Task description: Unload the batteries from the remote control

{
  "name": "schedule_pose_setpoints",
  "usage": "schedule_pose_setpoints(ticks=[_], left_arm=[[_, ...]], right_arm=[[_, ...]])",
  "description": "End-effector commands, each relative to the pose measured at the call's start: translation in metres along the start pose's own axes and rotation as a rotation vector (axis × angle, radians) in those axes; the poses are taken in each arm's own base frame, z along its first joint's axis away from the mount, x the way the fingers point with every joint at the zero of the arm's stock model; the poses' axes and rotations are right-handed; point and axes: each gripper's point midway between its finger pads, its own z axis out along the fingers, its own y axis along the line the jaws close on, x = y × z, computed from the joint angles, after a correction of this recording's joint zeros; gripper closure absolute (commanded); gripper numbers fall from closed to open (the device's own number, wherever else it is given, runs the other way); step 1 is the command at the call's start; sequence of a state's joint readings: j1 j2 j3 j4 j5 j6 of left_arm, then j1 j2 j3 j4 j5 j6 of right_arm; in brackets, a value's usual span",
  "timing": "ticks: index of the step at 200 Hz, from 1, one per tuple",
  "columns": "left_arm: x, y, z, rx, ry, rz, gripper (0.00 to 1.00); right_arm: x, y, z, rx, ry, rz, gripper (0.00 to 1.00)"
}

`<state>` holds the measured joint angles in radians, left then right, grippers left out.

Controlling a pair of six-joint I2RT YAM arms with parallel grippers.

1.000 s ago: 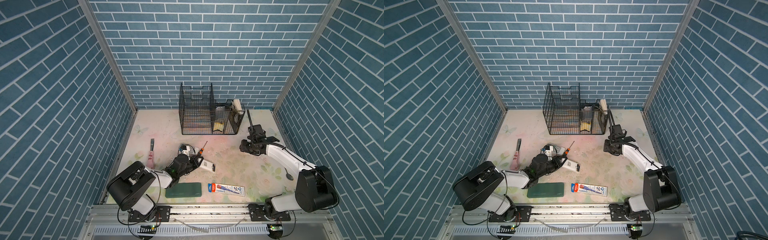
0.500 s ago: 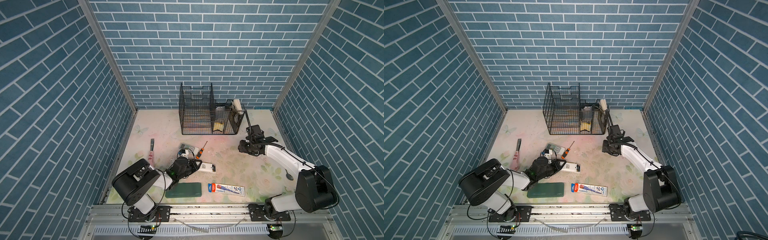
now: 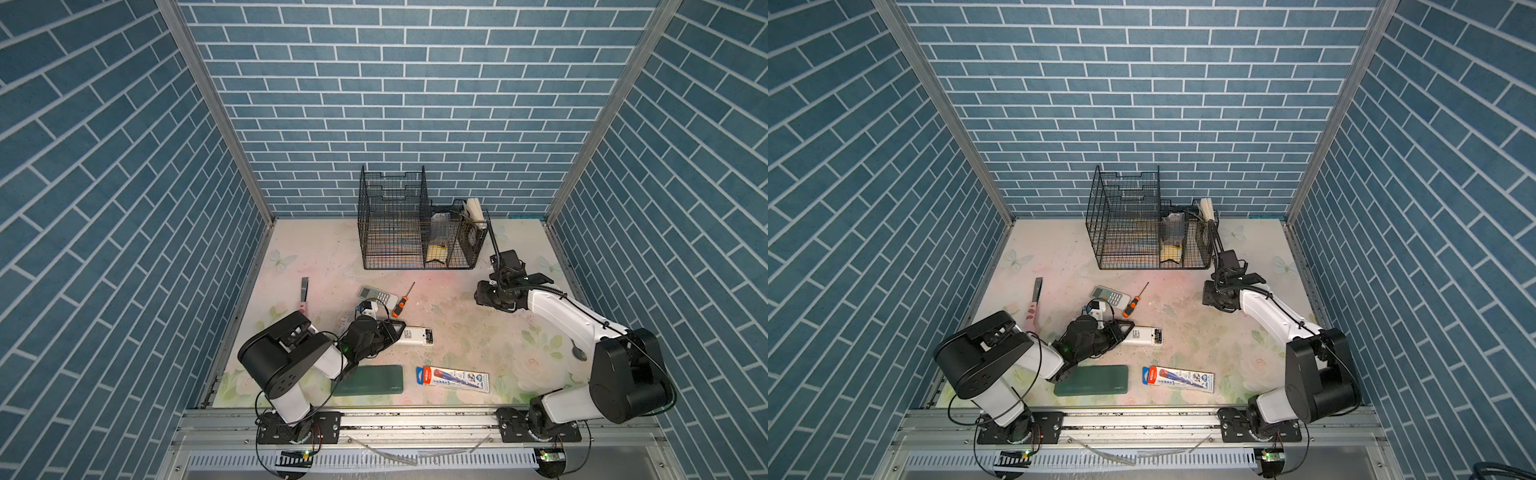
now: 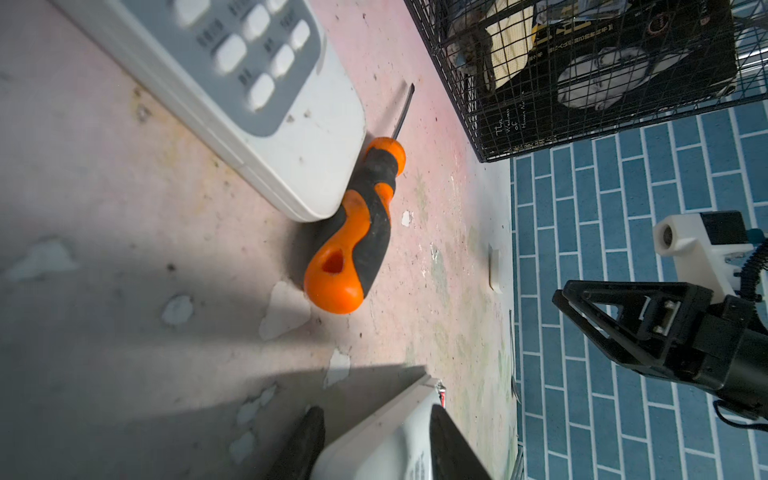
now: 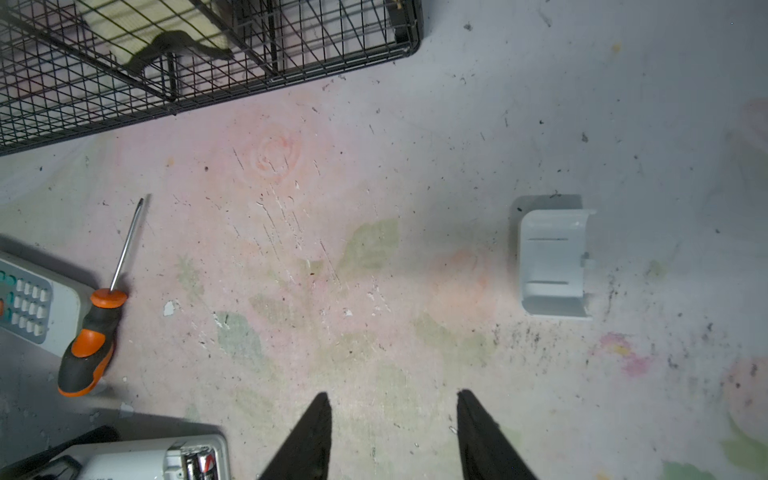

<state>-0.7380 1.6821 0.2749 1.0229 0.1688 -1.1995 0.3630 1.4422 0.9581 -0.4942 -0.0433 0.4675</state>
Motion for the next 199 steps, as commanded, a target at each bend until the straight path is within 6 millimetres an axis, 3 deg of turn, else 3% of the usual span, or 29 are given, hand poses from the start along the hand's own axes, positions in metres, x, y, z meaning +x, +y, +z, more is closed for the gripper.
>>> schedule_pose_setpoints(ticks=[1, 71, 199], left_arm=[[0.008, 0.016, -0.002, -0.048, 0.020, 0.005, 0.55], [0.011, 0.033, -0.011, -0.160, 0.042, 0.033, 0.54], [0.006, 0.035, -0.033, -0.284, 0.057, 0.115, 0.53]], right_arm=[[0.012, -0.001, 0.009, 0.005, 0.035, 0.025, 0.50], [0.012, 0.001, 0.009, 0.003, 0.034, 0.020, 0.50], [0.015, 0.008, 0.009, -0.013, 0.036, 0.012, 0.50]])
